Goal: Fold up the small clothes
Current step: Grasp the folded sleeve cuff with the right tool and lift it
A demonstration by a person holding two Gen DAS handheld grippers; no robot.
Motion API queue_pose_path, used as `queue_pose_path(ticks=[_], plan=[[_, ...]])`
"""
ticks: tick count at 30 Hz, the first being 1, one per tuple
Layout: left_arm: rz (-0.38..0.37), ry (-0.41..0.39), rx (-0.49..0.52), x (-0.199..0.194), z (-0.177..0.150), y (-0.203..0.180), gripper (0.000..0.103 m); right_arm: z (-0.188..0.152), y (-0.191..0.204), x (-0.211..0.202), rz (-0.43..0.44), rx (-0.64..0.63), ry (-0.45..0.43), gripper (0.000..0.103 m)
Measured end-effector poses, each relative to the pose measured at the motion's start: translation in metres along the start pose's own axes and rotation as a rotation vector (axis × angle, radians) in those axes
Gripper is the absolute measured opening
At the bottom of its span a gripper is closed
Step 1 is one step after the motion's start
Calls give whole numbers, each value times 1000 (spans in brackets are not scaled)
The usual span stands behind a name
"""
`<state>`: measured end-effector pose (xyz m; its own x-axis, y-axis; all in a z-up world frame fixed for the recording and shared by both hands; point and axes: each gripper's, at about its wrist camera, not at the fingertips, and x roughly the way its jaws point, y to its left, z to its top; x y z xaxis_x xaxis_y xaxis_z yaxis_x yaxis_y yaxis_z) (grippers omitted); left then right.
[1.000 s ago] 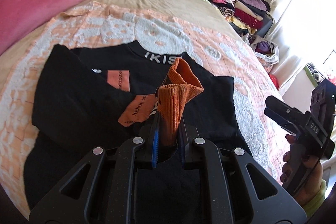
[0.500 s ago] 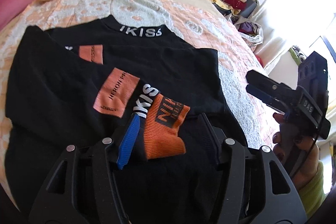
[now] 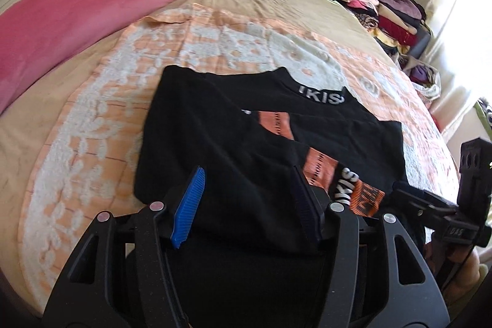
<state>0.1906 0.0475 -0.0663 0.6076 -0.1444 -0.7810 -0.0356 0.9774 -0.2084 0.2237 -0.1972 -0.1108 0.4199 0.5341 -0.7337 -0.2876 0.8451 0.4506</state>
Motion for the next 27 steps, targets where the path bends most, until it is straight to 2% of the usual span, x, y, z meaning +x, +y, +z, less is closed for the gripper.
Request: queue_pose_path(ticks=[4, 7, 11, 14, 16, 18, 19, 25, 27], plan=[[8, -3, -8, 1, 1, 7, 49, -5, 2, 17, 16, -7, 34, 95], [14, 1, -5, 3, 0, 7, 49, -7, 7, 21, 10, -40, 38, 85], [15, 10, -2, 8, -1, 6, 49, -7, 7, 21, 38, -46, 45, 60], [15, 19, 6, 12, -3, 4, 50, -8, 9, 22, 46, -63, 54, 52], [16, 23, 11, 14, -3, 3, 50, -8, 9, 21, 54, -59, 46, 37], [18, 25, 12, 15, -4, 3, 50, -7, 6, 20, 87, -34, 43, 10], [18, 25, 10, 15, -4, 4, 50, -6, 7, 17, 102, -32, 39, 6], [11, 13, 9, 14, -2, 4, 50, 5, 20, -6, 104, -99, -28, 5], [9, 13, 9, 13, -2, 4, 50, 13, 24, -21, 74, -143, -70, 5]])
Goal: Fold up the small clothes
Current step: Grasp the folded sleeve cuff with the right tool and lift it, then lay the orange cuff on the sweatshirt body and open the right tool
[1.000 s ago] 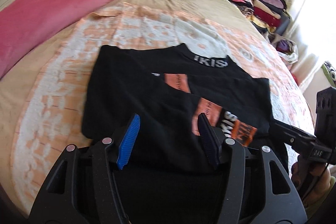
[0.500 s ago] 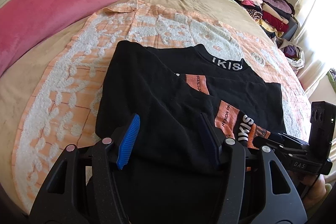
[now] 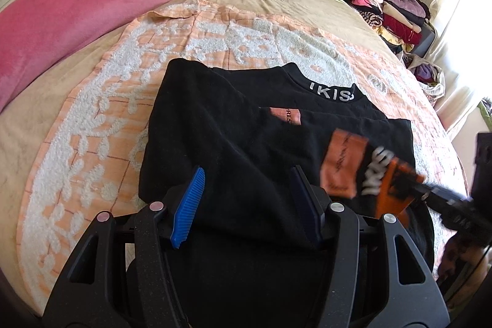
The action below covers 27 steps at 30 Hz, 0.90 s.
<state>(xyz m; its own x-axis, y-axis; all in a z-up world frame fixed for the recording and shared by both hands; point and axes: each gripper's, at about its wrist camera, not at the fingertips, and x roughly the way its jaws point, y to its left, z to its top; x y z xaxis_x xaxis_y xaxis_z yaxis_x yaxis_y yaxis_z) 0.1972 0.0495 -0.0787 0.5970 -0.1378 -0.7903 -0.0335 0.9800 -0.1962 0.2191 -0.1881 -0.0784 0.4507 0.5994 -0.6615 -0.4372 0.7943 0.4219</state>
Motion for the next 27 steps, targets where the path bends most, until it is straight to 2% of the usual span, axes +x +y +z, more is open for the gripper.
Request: queue_pose_path(ticks=[5, 12, 17, 22, 27], plan=[[-9, 14, 4, 6, 0, -3, 50, 21, -14, -28, -116, -51, -83, 5], [-29, 33, 26, 18, 5, -18, 50, 30, -53, -33, -193, 13, -99, 5], [-11, 29, 72, 28, 10, -31, 50, 31, -58, -23, -241, -11, -76, 5], [30, 77, 77, 52, 7, -31, 50, 23, -73, -7, -296, 20, -17, 5], [74, 75, 144, 57, -2, -39, 51, 12, -87, 8, -344, 41, 24, 5]])
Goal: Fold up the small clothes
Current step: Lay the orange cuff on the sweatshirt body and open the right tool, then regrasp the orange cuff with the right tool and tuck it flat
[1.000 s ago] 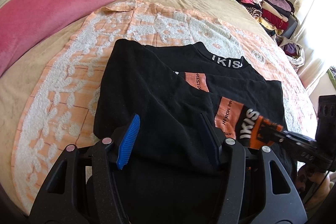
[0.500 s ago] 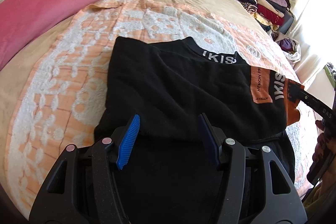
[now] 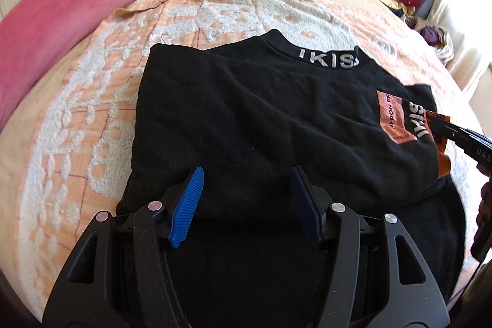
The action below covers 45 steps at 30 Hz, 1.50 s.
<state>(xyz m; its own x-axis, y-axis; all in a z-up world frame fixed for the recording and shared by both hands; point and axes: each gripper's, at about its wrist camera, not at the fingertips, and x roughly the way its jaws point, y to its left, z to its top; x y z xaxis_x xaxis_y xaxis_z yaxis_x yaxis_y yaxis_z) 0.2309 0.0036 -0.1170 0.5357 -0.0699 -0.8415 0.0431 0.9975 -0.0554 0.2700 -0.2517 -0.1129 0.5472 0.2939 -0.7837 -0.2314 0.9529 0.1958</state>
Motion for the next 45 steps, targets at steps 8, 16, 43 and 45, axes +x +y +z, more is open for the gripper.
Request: queue_pose_path(ticks=[8, 16, 43, 45], plan=[[-2, -13, -3, -2, -2, 1, 51, -3, 5, -1, -40, -29, 0, 12], [-7, -44, 9, -18, -3, -3, 53, 3, 1, -30, 53, 23, -11, 33], [-13, -5, 25, -13, -9, -10, 56, -18, 17, -29, 151, 13, 46, 7], [-13, -5, 25, -14, -9, -10, 56, -15, 17, -36, 138, 2, 35, 7]])
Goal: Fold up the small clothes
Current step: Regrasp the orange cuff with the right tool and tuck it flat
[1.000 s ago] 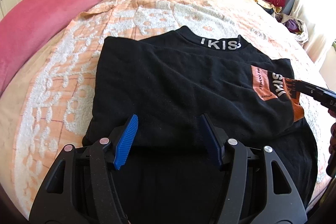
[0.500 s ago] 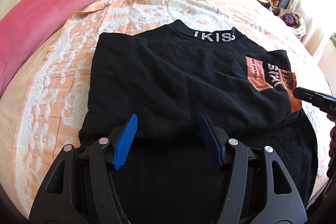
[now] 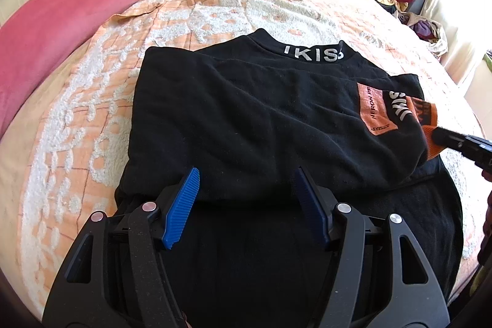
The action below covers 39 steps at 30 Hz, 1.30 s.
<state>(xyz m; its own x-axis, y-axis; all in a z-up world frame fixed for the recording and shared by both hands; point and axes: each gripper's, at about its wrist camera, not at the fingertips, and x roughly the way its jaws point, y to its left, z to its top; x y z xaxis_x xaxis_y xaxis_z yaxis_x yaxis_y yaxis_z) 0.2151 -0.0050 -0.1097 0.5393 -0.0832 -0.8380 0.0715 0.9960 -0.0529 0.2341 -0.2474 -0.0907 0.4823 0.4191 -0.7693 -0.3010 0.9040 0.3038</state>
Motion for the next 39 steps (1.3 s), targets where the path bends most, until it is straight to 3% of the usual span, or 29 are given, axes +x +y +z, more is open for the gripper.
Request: queue_pose_path(ticks=[7, 17, 22, 25, 31, 37, 39], plan=[[-4, 3, -4, -2, 1, 1, 56, 2, -6, -6, -35, -12, 7, 6], [12, 9, -5, -3, -1, 3, 58, -6, -20, 14, -30, 40, 95, 7], [1, -17, -12, -17, 3, 2, 58, 1, -23, -5, 4, 70, 33, 10], [-5, -38, -25, -25, 7, 4, 58, 7, -14, -17, -44, 18, -23, 10], [-5, -24, -39, -21, 11, 3, 58, 13, 8, -22, -15, -46, -93, 10], [-12, -25, -31, -16, 17, -4, 58, 23, 23, -15, 5, -78, -100, 28], [-17, -18, -32, -14, 19, -7, 60, 24, 25, -11, 7, -80, -104, 41]])
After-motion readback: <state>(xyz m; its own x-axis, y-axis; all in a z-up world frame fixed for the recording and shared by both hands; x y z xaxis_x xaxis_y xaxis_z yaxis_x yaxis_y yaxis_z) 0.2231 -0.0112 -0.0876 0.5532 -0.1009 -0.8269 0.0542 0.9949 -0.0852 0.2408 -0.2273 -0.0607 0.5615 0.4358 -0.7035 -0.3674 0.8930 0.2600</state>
